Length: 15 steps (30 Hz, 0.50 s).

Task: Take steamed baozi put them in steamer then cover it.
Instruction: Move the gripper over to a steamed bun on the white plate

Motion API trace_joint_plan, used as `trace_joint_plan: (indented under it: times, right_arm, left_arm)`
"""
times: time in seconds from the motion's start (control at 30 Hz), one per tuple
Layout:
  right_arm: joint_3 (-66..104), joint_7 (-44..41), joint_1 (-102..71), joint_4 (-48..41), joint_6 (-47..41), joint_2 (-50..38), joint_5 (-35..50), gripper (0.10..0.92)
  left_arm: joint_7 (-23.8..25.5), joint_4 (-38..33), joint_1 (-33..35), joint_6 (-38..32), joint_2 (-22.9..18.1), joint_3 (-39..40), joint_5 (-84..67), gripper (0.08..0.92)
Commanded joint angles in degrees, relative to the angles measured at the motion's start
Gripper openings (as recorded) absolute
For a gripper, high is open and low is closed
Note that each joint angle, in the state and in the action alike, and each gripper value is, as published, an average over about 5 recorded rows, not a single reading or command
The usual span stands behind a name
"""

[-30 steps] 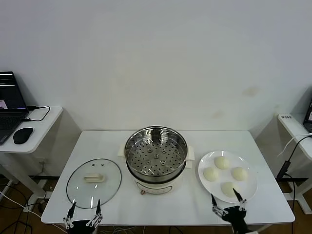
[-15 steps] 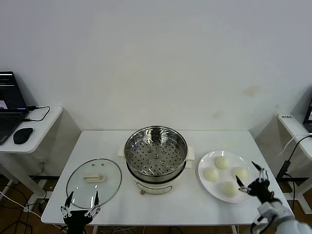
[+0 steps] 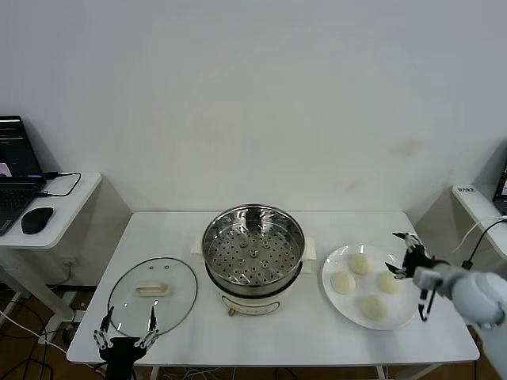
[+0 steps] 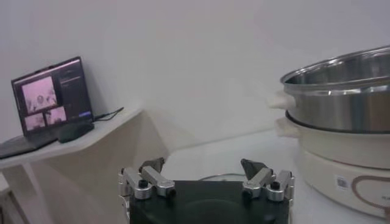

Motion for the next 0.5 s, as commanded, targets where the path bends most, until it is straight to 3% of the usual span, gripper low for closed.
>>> trace_joint_plan:
  times: [0.03, 0.17, 0.5]
  right_arm:
    - [-38.86, -15.81, 36.73, -13.68, 1.55, -5.2, 7.78, 0.823]
    - [-47.63, -18.02, 43.06, -15.95, 2.5, -2.77, 8.63, 0.823]
    - [-50.88, -16.64, 43.21, -22.4, 1.61, 4.14, 6.88, 0.823]
  left_arm:
    - [-0.34, -0.05, -0.49, 0.76, 0.15, -0.77, 1.23, 0.823]
    - [-0.26, -0.05, -0.91, 0.92, 0.19, -1.13, 1.0, 0.823]
    - [0.16, 0.32, -2.16, 1.68, 1.13, -2.55, -0.14, 0.823]
